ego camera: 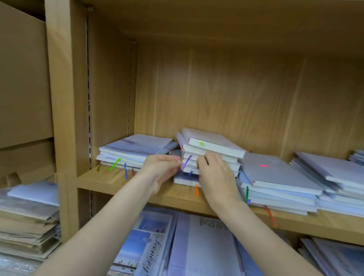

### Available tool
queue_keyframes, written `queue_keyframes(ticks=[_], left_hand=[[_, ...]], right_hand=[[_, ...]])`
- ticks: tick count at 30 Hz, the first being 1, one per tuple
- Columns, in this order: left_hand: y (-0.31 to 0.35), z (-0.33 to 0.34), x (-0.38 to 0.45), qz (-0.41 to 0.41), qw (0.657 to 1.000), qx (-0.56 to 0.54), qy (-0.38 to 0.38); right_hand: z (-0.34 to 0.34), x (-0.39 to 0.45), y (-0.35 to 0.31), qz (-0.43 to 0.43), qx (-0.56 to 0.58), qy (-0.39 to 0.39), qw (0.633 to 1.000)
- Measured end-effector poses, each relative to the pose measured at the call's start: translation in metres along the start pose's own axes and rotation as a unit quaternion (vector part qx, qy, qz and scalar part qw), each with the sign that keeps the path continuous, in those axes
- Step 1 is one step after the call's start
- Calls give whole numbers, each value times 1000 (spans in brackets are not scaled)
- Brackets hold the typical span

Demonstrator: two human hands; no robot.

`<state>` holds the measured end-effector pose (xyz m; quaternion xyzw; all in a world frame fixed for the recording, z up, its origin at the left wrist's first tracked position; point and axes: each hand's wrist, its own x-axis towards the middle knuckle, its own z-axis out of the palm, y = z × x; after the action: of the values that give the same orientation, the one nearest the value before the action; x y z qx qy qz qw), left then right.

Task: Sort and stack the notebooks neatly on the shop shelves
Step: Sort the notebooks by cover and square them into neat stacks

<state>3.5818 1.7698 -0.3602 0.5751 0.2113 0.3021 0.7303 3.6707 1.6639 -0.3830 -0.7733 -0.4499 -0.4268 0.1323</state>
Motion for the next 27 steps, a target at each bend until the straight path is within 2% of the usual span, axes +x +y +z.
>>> queue_keyframes(ticks=[4, 7, 9, 11, 15, 20, 23, 27], left_hand=[[-4, -4, 4, 38, 989, 143, -22], [1, -3, 11, 143, 945, 292, 24], [2, 0, 13, 206, 918, 334, 52], [1, 2, 12, 241, 906, 341, 73], [2, 2, 14, 250, 916, 300, 91], [14, 12, 15, 230, 945, 227, 45], [19, 11, 18, 216, 944, 246, 46], [20, 1, 20, 171, 951, 253, 48]], right_hand=[[0, -10, 9, 25, -11, 17, 999], [3, -12, 12, 24, 9, 53, 998], [5, -11, 14, 25, 30, 74, 997], [7, -10, 17, 31, 47, 83, 995], [9, -9, 19, 29, 52, 78, 995], [8, -10, 25, -20, -50, 77, 996], [10, 0, 28, -49, -140, 76, 986], [11, 4, 23, -38, -140, 52, 988]])
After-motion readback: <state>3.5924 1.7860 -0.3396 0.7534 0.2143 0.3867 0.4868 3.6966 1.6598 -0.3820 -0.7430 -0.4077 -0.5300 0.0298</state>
